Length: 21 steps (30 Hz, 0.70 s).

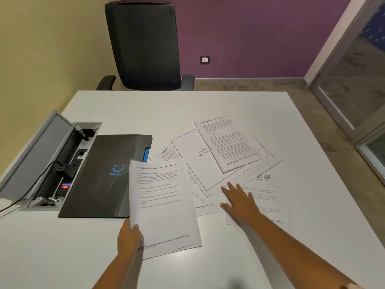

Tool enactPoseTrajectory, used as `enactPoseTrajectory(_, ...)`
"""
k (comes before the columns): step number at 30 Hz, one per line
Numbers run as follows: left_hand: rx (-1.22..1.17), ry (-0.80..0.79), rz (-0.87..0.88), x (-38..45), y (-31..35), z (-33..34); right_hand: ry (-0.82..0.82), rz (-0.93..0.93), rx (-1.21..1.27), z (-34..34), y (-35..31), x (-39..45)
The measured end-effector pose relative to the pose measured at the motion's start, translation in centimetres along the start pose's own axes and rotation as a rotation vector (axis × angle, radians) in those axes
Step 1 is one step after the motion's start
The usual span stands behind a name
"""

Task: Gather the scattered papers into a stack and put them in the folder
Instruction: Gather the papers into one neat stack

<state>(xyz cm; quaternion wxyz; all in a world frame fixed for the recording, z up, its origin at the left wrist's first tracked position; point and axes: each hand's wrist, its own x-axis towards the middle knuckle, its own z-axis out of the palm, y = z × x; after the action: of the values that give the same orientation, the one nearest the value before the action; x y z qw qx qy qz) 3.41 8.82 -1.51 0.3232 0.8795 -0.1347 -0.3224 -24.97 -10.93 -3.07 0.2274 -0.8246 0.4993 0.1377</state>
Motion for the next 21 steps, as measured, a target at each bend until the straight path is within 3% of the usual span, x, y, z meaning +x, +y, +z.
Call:
enactPoseTrajectory(12, -0.003, 0.017, 0.039, -0.1, 0.3, 0.3, 0.090, 0.106, 0.055, 1.9, 3.9, -4.8)
enactPoseTrajectory(15, 0.023, 0.030, 0.063, -0.2, 0.9, 0.4, 0.320, 0.119, 0.211, -0.4, 2.9, -4.2)
enactPoseTrajectory(17, 0.030, 0.017, 0.084, -0.2, 1.4, 0.4, 0.414, 0.139, 0.169, -1.7, 2.5, -3.2)
enactPoseTrajectory(21, 0.014, -0.031, 0.186, 0.3, 2.8, 0.1, 0.280, 0.200, 0.011, -3.1, 2.0, -0.9)
